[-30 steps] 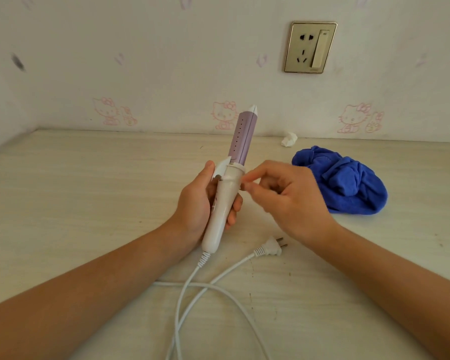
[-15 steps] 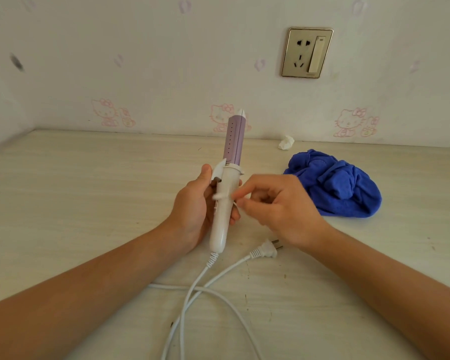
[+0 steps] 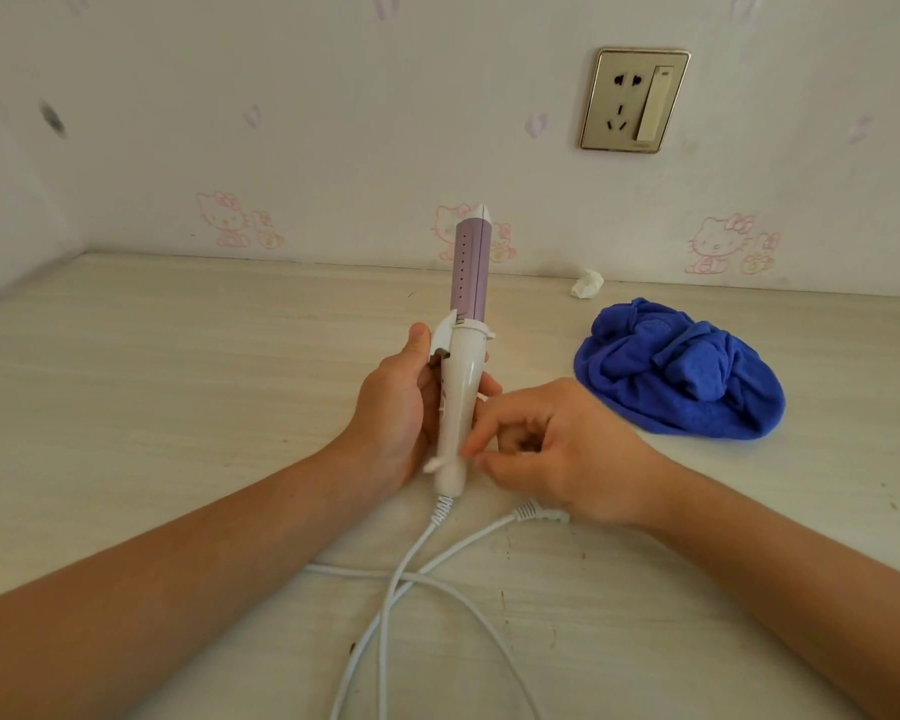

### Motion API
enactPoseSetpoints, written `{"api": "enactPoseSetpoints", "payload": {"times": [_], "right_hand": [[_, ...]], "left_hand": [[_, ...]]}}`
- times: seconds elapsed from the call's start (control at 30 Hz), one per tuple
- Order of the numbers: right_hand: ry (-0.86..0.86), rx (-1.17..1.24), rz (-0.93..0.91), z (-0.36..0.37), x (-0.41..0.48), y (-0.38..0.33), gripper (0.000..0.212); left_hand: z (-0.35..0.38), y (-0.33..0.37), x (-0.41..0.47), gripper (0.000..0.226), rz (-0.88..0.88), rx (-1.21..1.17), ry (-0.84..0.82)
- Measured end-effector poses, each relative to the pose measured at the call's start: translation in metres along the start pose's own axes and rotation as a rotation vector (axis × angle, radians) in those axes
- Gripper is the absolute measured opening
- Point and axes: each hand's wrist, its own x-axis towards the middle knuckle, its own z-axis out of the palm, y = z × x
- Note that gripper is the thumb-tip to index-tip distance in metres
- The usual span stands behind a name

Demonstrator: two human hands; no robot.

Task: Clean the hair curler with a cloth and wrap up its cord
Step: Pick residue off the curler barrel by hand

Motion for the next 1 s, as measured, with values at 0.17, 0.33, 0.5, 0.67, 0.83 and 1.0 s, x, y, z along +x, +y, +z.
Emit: {"api": "enactPoseSetpoints", "payload": {"times": [0.17, 0.33, 0.5, 0.67, 0.83, 1.0], "right_hand": [[0.105, 0.027, -0.003, -0.002, 0.001, 0.001, 0.012], [0.025, -0.009, -0.031, 0.002, 0.000, 0.001, 0.013], [0.234, 0.033, -0.046, -0.004, 0.005, 0.007, 0.013], [0.099, 0.024, -0.048, 0.001, 0.003, 0.007, 0.013], [0.073, 0.013, -0.065, 0.003, 0.002, 0.003, 0.013], [0.415, -0.045, -0.089, 0.000, 0.007, 0.005, 0.014]], "left_hand": [[0.002, 0.001, -0.001, 0.062, 0.006, -0.030, 0.026], [-0.001, -0.001, -0.001, 0.069, 0.022, 0.007, -0.009], [0.000, -0.005, 0.000, 0.060, 0.079, 0.070, 0.006], [-0.001, -0.003, -0.003, 0.060, 0.077, 0.009, -0.130], [0.003, -0.002, -0.006, 0.036, 0.194, 0.267, -0.039], [0.003, -0.001, -0.006, 0.041, 0.164, 0.267, -0.058]]}}
